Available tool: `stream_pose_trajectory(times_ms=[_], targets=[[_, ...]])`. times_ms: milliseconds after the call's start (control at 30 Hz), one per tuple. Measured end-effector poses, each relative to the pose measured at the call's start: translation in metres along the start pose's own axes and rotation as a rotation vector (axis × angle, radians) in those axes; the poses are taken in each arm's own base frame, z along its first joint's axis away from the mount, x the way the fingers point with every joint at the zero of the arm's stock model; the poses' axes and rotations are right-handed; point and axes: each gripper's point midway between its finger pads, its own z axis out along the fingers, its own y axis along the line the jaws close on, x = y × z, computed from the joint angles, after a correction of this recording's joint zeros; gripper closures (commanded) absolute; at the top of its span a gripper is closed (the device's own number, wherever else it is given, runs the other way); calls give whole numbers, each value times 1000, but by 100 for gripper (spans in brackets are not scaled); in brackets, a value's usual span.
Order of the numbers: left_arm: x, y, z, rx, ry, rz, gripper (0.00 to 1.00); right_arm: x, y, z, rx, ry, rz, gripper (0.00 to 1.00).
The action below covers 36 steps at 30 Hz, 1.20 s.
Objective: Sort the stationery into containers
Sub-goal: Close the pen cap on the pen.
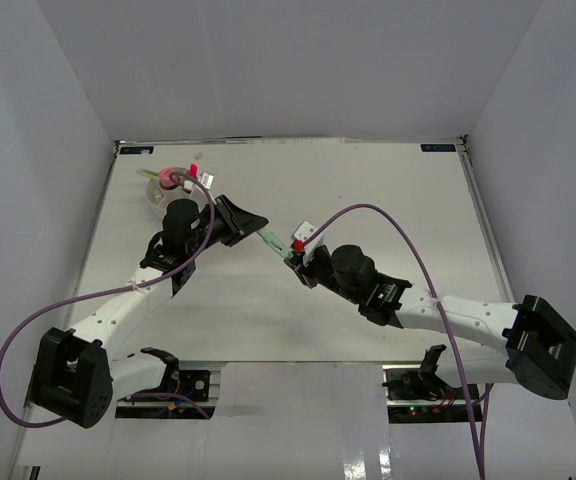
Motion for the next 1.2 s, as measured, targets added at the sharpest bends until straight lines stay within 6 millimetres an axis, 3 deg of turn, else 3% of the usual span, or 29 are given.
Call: stream_pose_trajectory(times_ms=[767,1100,1200], targets=[[25,-11,2,19,32,96,62,-10,-2,1,9,-24,3,74],[28,-12,0,1,41,132,53,-12,-2,1,9,-30,2,74],[19,-20,-2,-26,42,174,50,-12,-3,1,10,-32,0,74]])
